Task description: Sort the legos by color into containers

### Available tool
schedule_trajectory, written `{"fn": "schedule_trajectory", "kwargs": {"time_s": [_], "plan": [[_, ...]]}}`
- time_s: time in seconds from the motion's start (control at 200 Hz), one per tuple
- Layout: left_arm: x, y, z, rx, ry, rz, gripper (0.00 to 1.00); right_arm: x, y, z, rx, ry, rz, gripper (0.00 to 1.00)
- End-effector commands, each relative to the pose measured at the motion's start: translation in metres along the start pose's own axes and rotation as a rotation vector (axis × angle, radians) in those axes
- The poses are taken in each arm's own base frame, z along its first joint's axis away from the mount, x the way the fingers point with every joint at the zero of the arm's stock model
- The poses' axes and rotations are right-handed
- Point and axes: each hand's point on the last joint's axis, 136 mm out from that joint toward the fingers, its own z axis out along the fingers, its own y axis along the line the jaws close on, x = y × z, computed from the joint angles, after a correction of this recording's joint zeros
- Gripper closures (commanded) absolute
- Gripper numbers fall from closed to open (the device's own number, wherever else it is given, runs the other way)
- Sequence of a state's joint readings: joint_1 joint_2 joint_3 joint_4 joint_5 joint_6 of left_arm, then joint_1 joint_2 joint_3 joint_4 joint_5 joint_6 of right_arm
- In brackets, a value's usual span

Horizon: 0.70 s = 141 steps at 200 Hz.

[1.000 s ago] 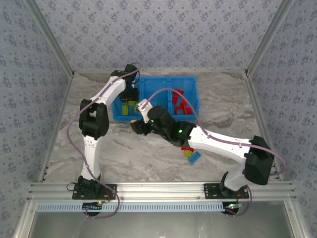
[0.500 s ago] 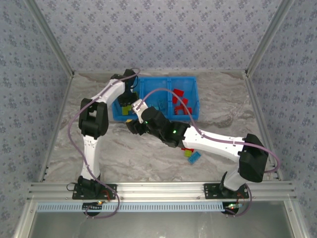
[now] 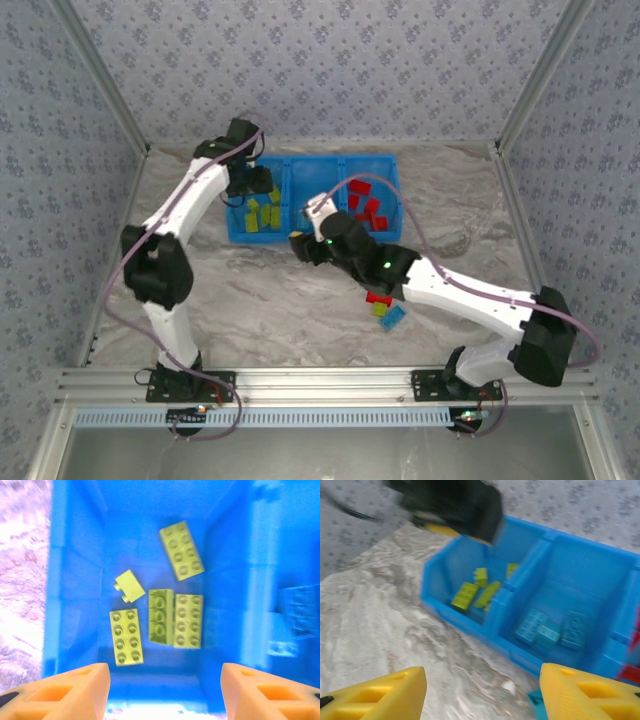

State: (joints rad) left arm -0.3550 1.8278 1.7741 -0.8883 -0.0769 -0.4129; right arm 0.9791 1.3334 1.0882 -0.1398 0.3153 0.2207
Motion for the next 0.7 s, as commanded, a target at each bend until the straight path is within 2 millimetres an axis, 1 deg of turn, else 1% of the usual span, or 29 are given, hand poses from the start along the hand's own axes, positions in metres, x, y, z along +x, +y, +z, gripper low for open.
{"fn": "schedule_trajectory", "kwargs": {"time_s": [0.0, 0.05, 0.06, 0.09, 0.145, 0.19, 0.265, 0.33, 0.35, 0.475, 0.54, 0.63, 0.7], "plan": [[-0.007, -0.026, -0.067, 0.110, -0.159, 0.020, 0.39, 0.021, -0.033, -0.017, 0.057, 0.075, 0.035, 0.36], [-0.001, -0.039, -0.092, 0.165, -0.208, 0.064, 0.39, 0.027, -0.045, -0.024, 0.075, 0.099, 0.045, 0.36], [0.001, -0.043, -0.097, 0.176, -0.216, 0.074, 0.38, 0.030, -0.050, -0.026, 0.084, 0.109, 0.051, 0.36], [0.006, -0.049, -0.112, 0.207, -0.243, 0.099, 0.38, 0.032, -0.056, -0.029, 0.093, 0.118, 0.061, 0.37], [0.020, -0.064, -0.136, 0.278, -0.281, 0.137, 0.39, 0.039, -0.068, -0.035, 0.115, 0.141, 0.084, 0.37], [0.034, -0.075, -0.152, 0.334, -0.305, 0.175, 0.39, 0.044, -0.075, -0.039, 0.122, 0.152, 0.098, 0.37], [0.060, -0.089, -0.176, 0.404, -0.330, 0.236, 0.38, 0.052, -0.082, -0.041, 0.125, 0.164, 0.118, 0.37], [0.086, -0.094, -0.189, 0.453, -0.330, 0.274, 0.38, 0.063, -0.086, -0.038, 0.135, 0.196, 0.135, 0.37], [0.090, -0.100, -0.195, 0.485, -0.353, 0.278, 0.38, 0.067, -0.087, -0.036, 0.140, 0.207, 0.137, 0.37], [0.136, -0.110, -0.216, 0.578, -0.365, 0.332, 0.37, 0.087, -0.092, -0.026, 0.163, 0.251, 0.152, 0.37], [0.158, -0.114, -0.220, 0.599, -0.366, 0.363, 0.36, 0.099, -0.094, -0.021, 0.169, 0.270, 0.160, 0.37], [0.190, -0.121, -0.216, 0.615, -0.337, 0.395, 0.36, 0.118, -0.098, -0.016, 0.190, 0.322, 0.167, 0.36], [0.208, -0.124, -0.209, 0.612, -0.313, 0.397, 0.37, 0.134, -0.102, -0.014, 0.221, 0.388, 0.167, 0.36]]}}
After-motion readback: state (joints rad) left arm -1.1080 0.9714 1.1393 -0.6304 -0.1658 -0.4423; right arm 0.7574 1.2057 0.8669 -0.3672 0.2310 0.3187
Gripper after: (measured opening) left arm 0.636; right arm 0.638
